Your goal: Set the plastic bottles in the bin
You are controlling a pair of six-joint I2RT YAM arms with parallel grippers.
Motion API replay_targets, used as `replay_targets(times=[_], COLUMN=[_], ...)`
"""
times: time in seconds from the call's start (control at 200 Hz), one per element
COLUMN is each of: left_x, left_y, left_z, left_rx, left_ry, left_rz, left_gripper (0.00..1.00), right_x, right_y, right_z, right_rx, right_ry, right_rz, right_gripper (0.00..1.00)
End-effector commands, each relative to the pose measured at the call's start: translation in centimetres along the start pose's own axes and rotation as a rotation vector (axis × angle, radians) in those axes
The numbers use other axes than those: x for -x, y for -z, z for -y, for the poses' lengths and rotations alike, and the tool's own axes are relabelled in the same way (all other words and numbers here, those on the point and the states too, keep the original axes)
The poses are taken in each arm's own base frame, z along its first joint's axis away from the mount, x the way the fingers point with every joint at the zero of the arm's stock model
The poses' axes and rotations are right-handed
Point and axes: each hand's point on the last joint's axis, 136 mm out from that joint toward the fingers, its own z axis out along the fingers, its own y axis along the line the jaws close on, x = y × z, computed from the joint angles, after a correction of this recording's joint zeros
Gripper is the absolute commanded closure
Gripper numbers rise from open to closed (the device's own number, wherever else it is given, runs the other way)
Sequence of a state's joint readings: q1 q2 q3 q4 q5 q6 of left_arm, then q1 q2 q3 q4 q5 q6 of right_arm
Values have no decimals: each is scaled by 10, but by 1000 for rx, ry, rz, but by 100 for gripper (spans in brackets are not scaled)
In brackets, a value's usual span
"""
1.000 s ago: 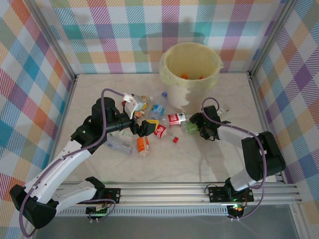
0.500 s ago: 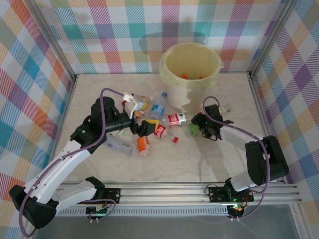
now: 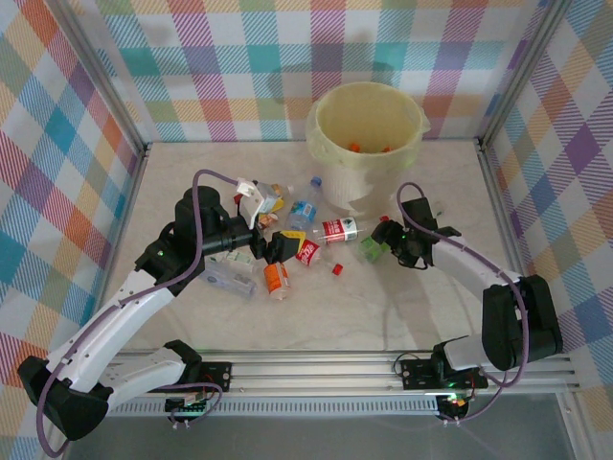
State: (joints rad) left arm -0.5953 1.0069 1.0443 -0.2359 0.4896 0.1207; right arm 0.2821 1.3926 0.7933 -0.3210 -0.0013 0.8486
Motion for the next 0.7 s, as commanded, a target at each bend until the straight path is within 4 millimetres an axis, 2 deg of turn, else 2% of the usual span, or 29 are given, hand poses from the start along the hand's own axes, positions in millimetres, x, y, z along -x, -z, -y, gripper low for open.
replay_targets(times=[0.0, 0.25, 0.695], left_x=[13, 15, 15], left_y=[4, 7, 7], left_z=[12, 20, 19], left_rx=[-41, -77, -70], left_ry=[-18, -32, -34], left_rz=[28, 34, 31], left_gripper=[0, 0, 0], right_x=[8, 22, 16], right_y=[-2, -8, -42], right_z=[-11, -14, -17], right_rx=[21, -25, -33], right_ry=[-65, -105, -139], right_rz=[31, 64, 13], right_gripper=[19, 20, 26])
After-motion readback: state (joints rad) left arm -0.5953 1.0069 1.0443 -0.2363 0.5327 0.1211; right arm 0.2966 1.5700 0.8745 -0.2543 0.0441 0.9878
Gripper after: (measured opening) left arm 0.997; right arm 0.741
